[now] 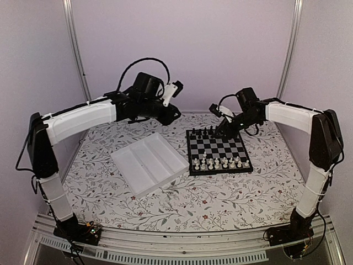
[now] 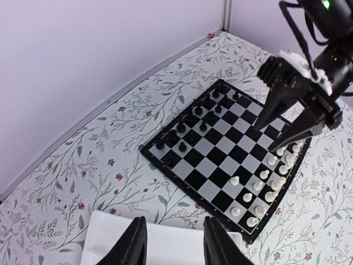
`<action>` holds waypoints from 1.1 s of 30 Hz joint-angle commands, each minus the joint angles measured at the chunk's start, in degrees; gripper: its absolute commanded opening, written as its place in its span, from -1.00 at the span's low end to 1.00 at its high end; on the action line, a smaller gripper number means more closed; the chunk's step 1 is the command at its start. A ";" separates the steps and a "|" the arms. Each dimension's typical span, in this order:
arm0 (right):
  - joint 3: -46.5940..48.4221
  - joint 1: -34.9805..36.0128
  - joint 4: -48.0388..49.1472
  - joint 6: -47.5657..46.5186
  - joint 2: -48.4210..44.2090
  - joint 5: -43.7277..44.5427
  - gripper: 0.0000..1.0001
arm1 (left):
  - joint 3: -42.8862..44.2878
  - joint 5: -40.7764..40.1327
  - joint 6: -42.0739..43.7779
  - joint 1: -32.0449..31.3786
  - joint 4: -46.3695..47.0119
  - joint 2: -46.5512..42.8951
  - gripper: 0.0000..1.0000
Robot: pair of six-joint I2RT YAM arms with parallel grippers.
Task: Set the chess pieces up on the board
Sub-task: Pick up the chess piece from the chessboard.
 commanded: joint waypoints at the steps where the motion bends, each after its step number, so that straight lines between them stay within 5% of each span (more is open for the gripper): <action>1: 5.65 3.47 -6.23 -1.79 7.91 3.02 -0.22 | -15.28 -0.59 -4.55 4.62 12.79 -8.16 -0.23; 5: 9.57 5.41 -8.58 -1.52 13.41 4.02 -0.21 | -20.65 -3.53 -3.14 5.15 16.75 -11.61 -0.09; 22: 15.63 6.95 -9.83 -0.21 22.14 6.53 -0.18 | -20.08 0.88 -3.91 5.25 14.96 -11.37 -0.07; 33: 16.10 6.95 -10.57 0.26 22.92 6.85 -0.77 | -19.84 2.41 -3.94 5.25 14.53 -11.10 -0.07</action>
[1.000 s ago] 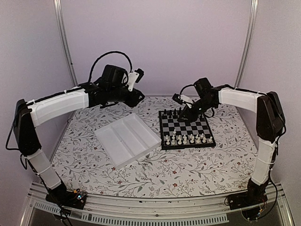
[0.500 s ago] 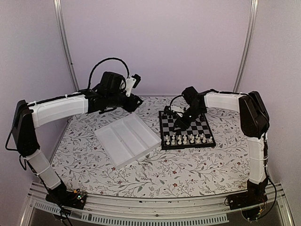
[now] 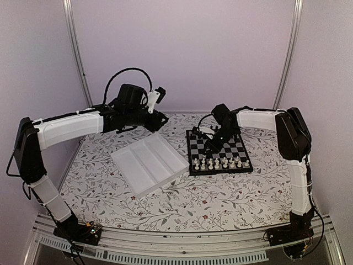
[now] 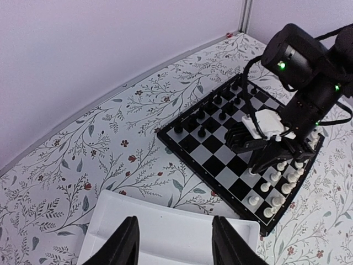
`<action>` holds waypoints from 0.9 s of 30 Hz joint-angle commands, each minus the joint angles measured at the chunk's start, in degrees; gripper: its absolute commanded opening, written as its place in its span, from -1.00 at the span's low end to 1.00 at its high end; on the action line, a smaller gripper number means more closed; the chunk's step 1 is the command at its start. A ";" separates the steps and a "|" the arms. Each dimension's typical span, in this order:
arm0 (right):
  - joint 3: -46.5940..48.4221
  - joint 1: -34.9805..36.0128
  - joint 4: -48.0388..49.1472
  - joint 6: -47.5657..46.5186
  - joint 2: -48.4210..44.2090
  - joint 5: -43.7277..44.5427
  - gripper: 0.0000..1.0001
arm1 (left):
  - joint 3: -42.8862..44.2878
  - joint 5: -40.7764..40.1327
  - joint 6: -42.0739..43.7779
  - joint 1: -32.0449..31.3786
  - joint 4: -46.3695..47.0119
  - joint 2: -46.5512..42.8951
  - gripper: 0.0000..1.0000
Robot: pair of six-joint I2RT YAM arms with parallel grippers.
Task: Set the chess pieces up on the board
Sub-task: Pick up the chess piece from the chessboard, then place the chess piece on the chessboard.
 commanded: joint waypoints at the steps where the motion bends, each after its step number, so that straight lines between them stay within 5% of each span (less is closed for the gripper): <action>1: 1.38 0.41 -0.83 0.46 0.51 0.59 -0.81 | 0.37 1.58 -0.44 -0.24 1.05 -0.42 -0.08; 8: -4.38 -1.13 -0.17 0.25 -6.10 2.43 -0.90 | 0.55 1.60 -0.37 -0.24 0.80 -0.41 -0.08; 19: -22.51 -13.64 2.31 0.88 -24.28 3.47 -0.91 | 0.70 1.30 -0.10 -0.24 0.53 -0.50 -0.08; 27: -29.53 -17.63 4.93 1.06 -28.01 4.54 -0.90 | 0.82 1.62 0.06 -0.32 0.34 -0.05 -0.08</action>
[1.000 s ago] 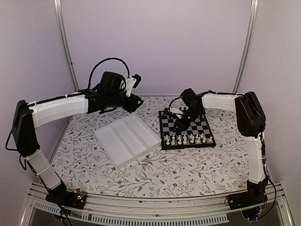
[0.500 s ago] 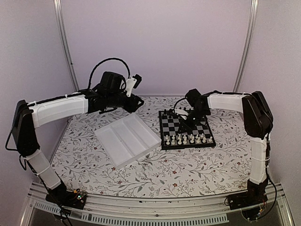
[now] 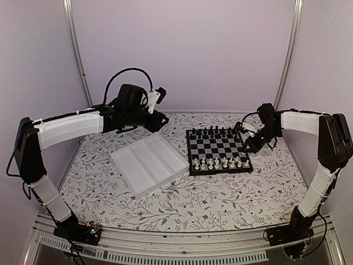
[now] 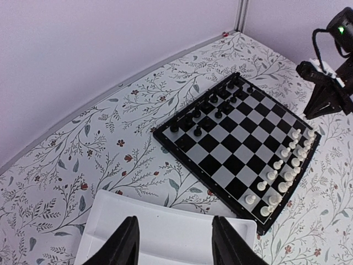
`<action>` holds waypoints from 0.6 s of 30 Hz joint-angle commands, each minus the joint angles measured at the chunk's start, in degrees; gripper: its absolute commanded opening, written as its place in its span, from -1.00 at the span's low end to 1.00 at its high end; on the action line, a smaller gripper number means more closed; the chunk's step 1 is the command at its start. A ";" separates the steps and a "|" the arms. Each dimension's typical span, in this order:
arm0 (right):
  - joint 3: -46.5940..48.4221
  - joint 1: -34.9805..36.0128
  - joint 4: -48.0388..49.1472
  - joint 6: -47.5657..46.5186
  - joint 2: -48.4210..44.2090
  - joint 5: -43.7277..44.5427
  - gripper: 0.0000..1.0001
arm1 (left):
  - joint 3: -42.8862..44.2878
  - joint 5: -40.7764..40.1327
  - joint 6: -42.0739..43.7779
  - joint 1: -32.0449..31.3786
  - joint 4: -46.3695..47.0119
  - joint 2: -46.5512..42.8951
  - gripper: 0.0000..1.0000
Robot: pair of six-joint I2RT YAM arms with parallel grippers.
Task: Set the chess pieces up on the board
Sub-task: Place the chess piece on the chessboard.
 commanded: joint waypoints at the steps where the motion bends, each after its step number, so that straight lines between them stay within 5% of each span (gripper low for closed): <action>1: -2.46 0.04 2.26 0.15 -2.21 0.61 -0.90 | 0.89 0.37 0.07 -0.26 0.56 0.00 -0.08; 18: -2.11 0.05 2.05 0.48 2.71 2.49 -0.84 | 1.08 0.06 0.42 -0.35 0.14 0.06 -0.08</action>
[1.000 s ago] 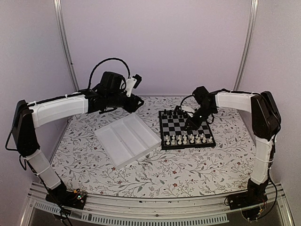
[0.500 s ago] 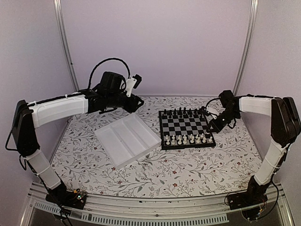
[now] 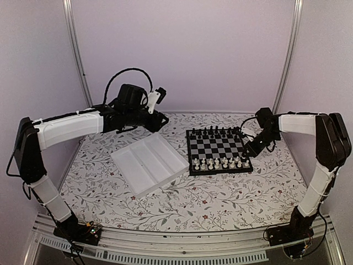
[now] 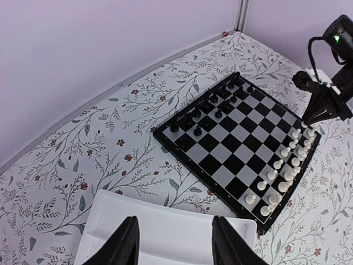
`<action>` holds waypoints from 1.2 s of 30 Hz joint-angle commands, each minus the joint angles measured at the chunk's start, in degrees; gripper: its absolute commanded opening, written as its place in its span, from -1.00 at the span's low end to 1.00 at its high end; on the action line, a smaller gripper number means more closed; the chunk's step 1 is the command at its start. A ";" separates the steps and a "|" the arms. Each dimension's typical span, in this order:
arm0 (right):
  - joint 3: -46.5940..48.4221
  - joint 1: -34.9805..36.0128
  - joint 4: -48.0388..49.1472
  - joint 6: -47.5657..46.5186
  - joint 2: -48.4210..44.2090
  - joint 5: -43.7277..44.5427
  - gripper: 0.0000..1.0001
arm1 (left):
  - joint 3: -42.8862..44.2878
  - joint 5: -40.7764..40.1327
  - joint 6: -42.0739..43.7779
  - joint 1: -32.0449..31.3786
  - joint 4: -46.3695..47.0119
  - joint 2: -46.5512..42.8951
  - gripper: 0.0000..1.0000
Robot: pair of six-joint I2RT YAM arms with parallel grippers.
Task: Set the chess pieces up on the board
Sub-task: Place the chess piece on the chessboard, then reset both arms
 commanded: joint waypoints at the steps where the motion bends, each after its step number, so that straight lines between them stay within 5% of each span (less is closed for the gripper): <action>1: 0.39 0.07 1.21 0.54 1.29 1.27 -0.84 | 1.08 0.04 0.44 -0.33 0.27 0.06 -0.08; 15: 1.43 0.02 0.57 1.28 3.13 0.60 -0.52 | 1.12 -0.39 0.73 -0.33 0.00 0.26 -0.07; 27: 12.66 -6.57 -8.24 1.86 -11.25 -3.19 -0.14 | 2.49 -6.72 3.78 -0.28 -1.36 -1.72 -0.03; 30: 12.97 -8.13 -3.90 3.56 -16.41 -0.16 0.03 | 3.59 -7.75 3.59 -0.24 -2.88 -3.91 0.18; 31: 12.68 -8.58 -0.84 5.45 -18.39 3.95 0.17 | 3.35 -8.73 3.11 -0.12 -3.09 -4.95 0.70; 32: 12.16 -9.21 2.47 6.95 -19.95 7.46 0.34 | 2.73 -9.73 1.70 0.16 -3.08 -6.21 0.95; 34: 9.68 -11.69 10.19 11.54 -24.33 11.64 0.94 | 0.89 -10.87 1.26 1.17 -2.46 -8.46 0.99; 36: 5.93 -14.77 18.35 15.78 -29.14 12.25 0.98 | -1.93 -14.66 1.31 1.87 -0.95 -10.42 0.99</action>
